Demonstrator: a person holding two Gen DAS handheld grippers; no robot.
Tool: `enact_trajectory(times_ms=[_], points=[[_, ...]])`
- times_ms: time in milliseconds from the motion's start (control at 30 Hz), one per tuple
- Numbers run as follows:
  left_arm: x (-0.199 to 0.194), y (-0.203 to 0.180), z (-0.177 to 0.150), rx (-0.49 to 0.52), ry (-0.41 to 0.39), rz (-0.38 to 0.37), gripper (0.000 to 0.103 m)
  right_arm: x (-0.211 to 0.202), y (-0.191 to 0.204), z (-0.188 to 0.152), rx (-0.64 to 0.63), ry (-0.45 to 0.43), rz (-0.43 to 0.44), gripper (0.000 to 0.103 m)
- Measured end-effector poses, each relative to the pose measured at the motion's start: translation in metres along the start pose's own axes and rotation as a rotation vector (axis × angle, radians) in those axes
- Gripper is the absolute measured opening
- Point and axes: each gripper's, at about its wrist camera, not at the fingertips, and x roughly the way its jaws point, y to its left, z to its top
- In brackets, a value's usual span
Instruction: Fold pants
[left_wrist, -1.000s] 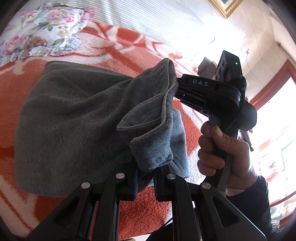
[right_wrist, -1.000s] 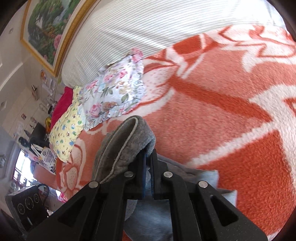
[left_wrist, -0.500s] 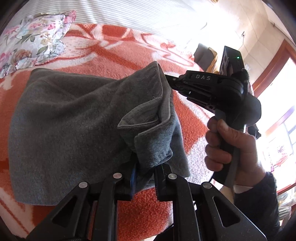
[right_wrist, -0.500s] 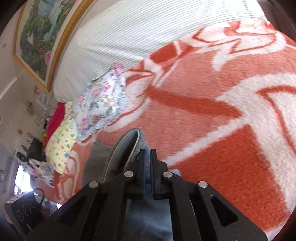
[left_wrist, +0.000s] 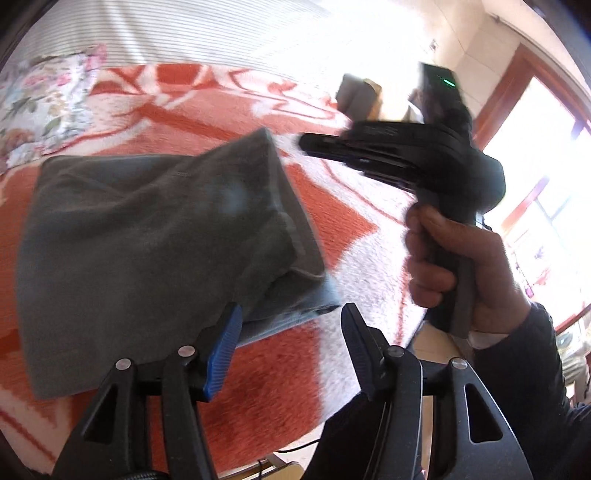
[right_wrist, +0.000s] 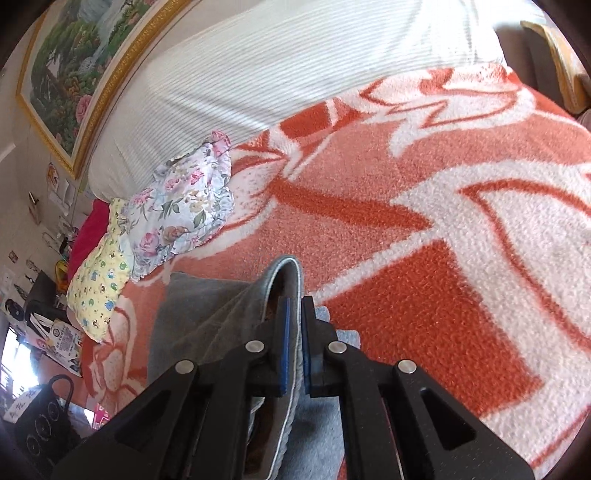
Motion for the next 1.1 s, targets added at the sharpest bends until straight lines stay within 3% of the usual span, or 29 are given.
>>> enact_trajectory(times_ms=[267,333,400,433,567,733,867,1100], points=[[-0.037,0.083,0.013,-0.137,-0.069,0.137,0.059,0.008,0.053,0.000,-0.055,0.011,0.090,0.010],[-0.042,0.108,0.025,-0.173,-0.084,0.175,0.060,0.020,0.066,-0.003,-0.073,0.033,0.102,0.022],[-0.042,0.127,0.035,-0.190,-0.086,0.212,0.061,0.035,0.079,-0.006,-0.101,0.052,0.086,0.046],[-0.041,0.134,0.039,-0.194,-0.088,0.223,0.061,0.040,0.084,-0.009,-0.117,0.058,0.075,0.049],[-0.023,0.165,0.057,-0.226,-0.048,0.258,0.064,0.060,0.097,-0.028,-0.215,0.122,-0.021,0.050],[0.011,0.185,0.060,-0.250,0.015,0.253,0.068,0.066,0.073,-0.065,-0.342,0.178,-0.273,0.048],[0.036,0.185,0.054,-0.234,0.045,0.299,0.070,0.048,0.046,-0.082,-0.255,0.155,-0.206,0.048],[0.005,0.185,0.041,-0.284,0.012,0.278,0.070,0.033,0.044,-0.087,-0.210,0.137,-0.241,0.051]])
